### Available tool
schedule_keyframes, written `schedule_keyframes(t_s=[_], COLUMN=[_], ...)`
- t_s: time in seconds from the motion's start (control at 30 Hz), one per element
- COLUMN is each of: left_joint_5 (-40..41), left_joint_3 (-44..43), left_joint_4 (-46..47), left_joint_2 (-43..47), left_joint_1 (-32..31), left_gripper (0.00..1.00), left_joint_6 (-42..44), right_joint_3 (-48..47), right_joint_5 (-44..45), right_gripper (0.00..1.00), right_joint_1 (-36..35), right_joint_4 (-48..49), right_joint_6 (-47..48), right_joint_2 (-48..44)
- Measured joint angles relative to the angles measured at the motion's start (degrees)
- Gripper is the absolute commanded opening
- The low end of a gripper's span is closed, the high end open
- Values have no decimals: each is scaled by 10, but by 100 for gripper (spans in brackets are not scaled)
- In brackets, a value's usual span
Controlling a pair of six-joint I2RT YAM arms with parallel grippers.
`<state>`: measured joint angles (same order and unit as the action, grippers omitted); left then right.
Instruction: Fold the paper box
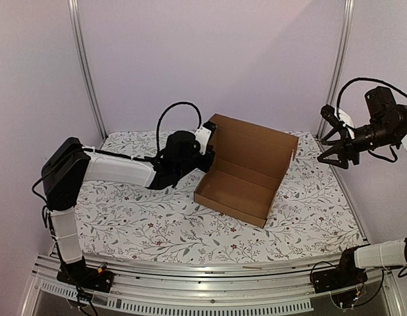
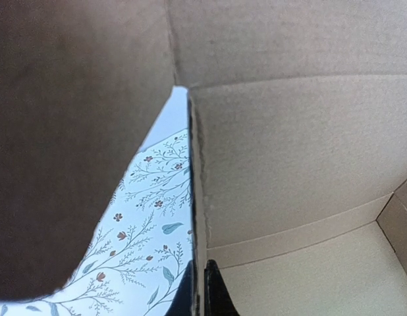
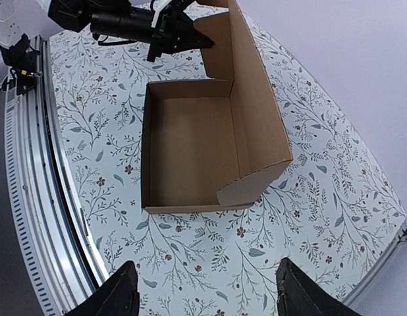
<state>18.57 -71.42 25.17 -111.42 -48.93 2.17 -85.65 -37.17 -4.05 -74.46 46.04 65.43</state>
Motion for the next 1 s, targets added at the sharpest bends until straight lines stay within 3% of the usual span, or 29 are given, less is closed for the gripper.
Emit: schedule_keyframes(t_s=[0.17, 0.3, 0.47, 0.67, 1.0], left_joint_5=[-15, -18, -21, -30, -27], left_joint_3=[12, 12, 12, 12, 7], left_joint_4=[16, 30, 40, 38, 30], left_joint_2=[-4, -18, -26, -26, -28], left_joint_1=[2, 2, 2, 2, 2], left_gripper=[0, 0, 0, 0, 0], left_joint_6=[-10, -24, -35, -39, -74], right_joint_3=[22, 29, 102, 103, 99], right_joint_5=[-6, -7, -10, -30, -120], right_gripper=[71, 70, 72, 72, 63], right_joint_1=[14, 15, 22, 23, 23], right_joint_4=[33, 77, 173, 212, 262], right_joint_6=[54, 95, 159, 223, 252], right_joint_2=[23, 78, 136, 214, 271])
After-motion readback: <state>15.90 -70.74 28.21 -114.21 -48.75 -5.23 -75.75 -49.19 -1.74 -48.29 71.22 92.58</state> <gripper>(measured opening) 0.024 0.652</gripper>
